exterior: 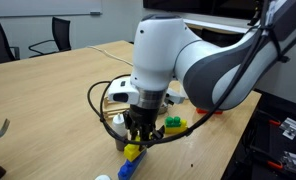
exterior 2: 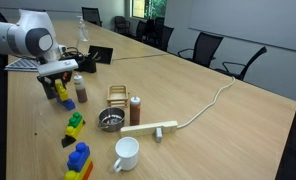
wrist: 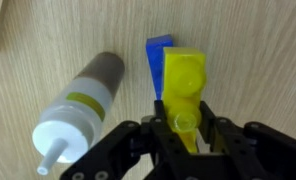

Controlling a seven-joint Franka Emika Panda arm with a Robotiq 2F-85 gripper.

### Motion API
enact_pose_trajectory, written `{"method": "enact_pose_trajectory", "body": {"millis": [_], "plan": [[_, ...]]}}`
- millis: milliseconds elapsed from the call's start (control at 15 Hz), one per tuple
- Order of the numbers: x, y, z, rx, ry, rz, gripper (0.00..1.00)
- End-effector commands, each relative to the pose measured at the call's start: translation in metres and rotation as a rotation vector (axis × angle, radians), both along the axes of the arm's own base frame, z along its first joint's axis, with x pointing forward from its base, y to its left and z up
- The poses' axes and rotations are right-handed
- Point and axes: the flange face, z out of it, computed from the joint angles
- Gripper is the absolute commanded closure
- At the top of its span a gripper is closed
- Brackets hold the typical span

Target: Take the yellow block and put it on the blue block

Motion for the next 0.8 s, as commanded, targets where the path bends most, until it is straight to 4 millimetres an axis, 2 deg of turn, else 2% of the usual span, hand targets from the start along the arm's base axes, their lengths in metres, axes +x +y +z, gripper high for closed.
{"method": "enact_pose_trajectory", "body": {"millis": [0,400,733], "plan": [[-0.003,0.001,-0.007,-0.014,-0.042,0.095,0.90],[0.004,0.001,-0.016,-0.048,-0.129,0.209,0.90],[-0.001,0.007,-0.017,-0.051,-0.124,0.229,0.90]]}}
